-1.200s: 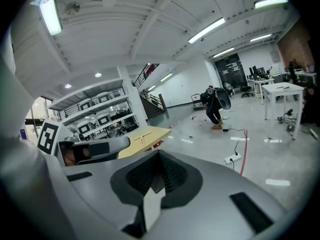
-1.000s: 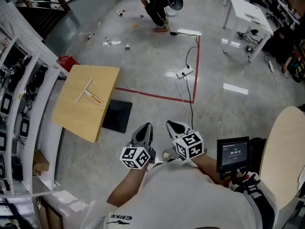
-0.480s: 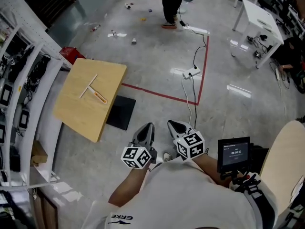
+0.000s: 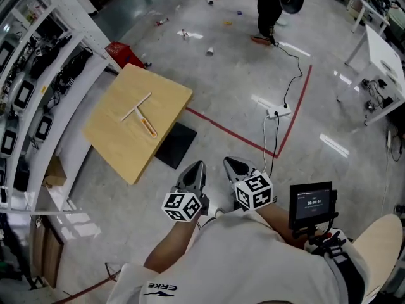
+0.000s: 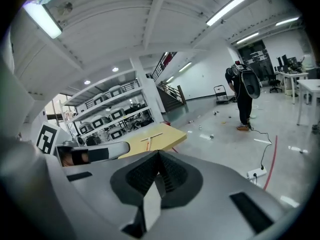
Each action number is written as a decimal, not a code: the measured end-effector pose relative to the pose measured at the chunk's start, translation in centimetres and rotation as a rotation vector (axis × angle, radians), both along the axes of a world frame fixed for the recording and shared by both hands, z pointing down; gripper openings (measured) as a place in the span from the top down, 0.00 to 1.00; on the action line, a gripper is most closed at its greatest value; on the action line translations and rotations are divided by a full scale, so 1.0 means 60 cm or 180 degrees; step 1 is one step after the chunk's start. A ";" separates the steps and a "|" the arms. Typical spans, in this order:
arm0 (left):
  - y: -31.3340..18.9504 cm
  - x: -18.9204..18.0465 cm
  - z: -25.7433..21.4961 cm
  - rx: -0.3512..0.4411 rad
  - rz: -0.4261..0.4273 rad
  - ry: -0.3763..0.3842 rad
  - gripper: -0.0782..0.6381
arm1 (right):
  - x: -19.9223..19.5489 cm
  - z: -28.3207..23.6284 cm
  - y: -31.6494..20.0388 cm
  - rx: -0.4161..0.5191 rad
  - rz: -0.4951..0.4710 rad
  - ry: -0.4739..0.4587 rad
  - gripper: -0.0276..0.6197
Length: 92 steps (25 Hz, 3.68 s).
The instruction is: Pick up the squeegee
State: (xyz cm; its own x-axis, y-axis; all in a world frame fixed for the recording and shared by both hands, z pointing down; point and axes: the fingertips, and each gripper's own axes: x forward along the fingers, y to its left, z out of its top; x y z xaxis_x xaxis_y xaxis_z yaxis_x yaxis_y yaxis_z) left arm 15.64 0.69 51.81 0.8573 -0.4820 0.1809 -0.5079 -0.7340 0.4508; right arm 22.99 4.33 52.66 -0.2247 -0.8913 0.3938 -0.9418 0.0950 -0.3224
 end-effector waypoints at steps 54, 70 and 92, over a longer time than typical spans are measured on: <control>-0.388 -0.441 0.042 -0.0239 -0.1773 0.0110 0.89 | -0.386 0.075 -0.501 -0.0319 -0.1453 0.0581 0.96; -0.487 -0.460 0.073 -0.0465 -0.2003 -0.0062 0.89 | -0.377 0.167 -0.672 -0.0595 -0.1468 0.0773 0.95; -0.537 -0.477 0.112 -0.0739 -0.2094 -0.0191 0.89 | -0.385 0.320 -0.790 -0.1042 -0.1388 0.1302 0.75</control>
State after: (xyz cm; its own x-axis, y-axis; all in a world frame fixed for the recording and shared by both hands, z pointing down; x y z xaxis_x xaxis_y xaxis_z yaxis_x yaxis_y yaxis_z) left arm -12.96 -31.50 58.54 0.3860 -0.8406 0.3800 -0.8427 -0.1537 0.5161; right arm -0.09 -43.10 71.86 -0.3120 -0.5733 0.7576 -0.8917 0.4519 -0.0252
